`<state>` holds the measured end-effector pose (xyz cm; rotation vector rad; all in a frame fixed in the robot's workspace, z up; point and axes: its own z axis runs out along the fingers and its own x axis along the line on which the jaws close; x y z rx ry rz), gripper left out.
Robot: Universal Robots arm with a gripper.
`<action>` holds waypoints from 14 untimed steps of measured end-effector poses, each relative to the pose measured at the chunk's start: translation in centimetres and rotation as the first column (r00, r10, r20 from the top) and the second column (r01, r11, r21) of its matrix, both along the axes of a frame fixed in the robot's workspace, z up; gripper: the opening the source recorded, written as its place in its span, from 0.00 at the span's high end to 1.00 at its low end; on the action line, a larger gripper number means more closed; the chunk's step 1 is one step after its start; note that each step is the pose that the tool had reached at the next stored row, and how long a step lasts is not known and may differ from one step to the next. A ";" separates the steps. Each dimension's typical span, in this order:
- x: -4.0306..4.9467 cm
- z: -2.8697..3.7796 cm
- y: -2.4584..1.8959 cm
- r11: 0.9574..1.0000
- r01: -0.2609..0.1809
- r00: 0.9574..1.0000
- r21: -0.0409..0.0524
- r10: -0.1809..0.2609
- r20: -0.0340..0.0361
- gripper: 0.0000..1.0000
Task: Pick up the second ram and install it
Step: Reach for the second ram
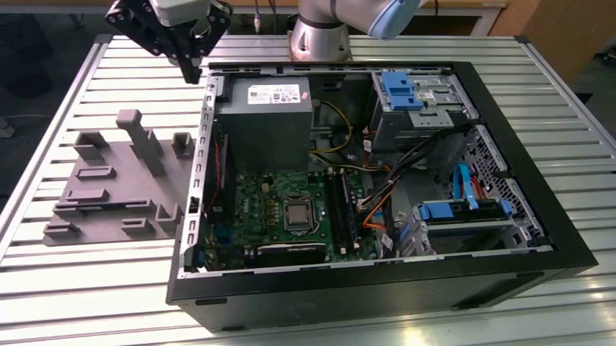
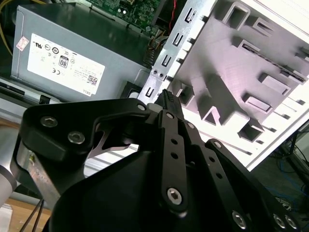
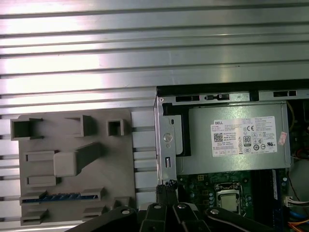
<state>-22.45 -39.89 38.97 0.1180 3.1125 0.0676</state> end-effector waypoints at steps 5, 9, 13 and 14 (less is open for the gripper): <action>-0.12 0.00 0.00 1.000 0.000 1.000 0.000 0.000 0.000 0.89; -0.21 0.00 0.00 1.000 0.000 1.000 0.000 0.000 0.000 0.89; -0.31 0.00 0.00 1.000 0.000 1.000 0.000 0.000 0.000 0.89; -0.34 0.00 0.00 1.000 0.000 1.000 0.000 0.000 0.000 0.89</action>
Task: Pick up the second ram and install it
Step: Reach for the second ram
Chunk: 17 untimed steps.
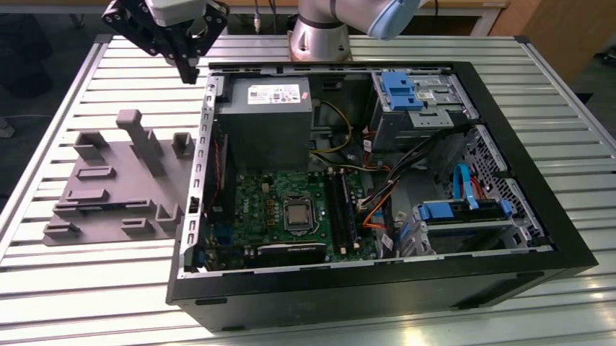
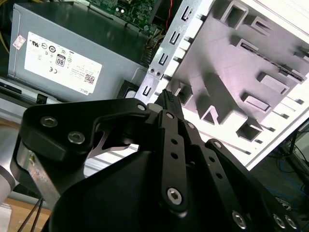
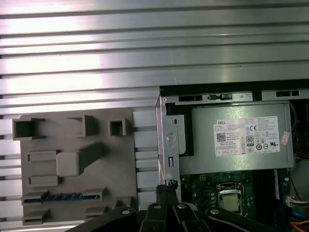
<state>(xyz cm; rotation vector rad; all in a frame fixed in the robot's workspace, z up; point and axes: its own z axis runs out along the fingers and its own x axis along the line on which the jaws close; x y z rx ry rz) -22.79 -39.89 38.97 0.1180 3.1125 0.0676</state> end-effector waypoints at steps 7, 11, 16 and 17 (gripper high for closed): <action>-0.20 0.00 0.00 1.000 0.000 1.000 0.000 0.000 0.000 0.89; -0.33 0.00 0.00 1.000 0.000 1.000 0.000 0.000 0.000 0.89; -0.50 0.00 0.00 1.000 0.000 1.000 0.000 0.000 0.000 0.89; -0.53 0.00 0.00 1.000 0.000 1.000 0.000 0.000 0.000 0.89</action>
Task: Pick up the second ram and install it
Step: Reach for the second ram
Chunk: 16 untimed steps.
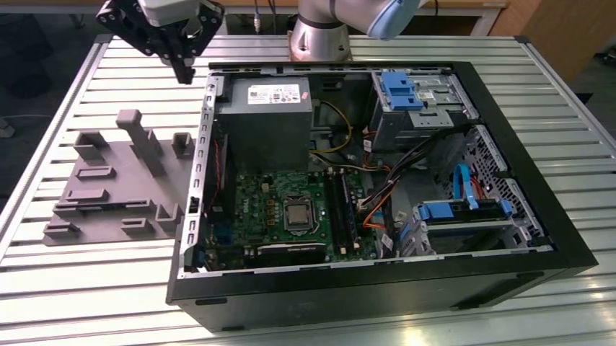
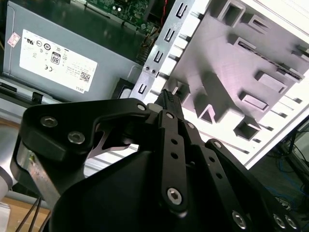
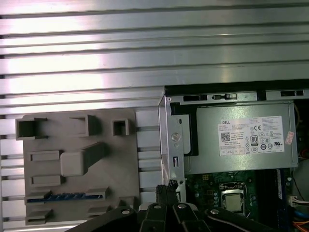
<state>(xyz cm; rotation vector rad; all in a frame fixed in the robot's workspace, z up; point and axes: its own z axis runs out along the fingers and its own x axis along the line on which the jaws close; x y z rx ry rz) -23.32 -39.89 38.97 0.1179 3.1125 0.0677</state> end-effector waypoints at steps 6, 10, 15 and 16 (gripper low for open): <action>-0.21 0.00 0.00 1.000 0.000 1.000 0.000 0.000 0.000 0.89; -0.36 0.00 0.00 1.000 0.000 1.000 0.000 0.000 0.000 0.89; -0.54 0.00 0.00 1.000 0.000 1.000 0.000 0.000 0.000 0.89; -0.58 0.00 0.00 1.000 0.000 1.000 0.000 0.000 0.000 0.89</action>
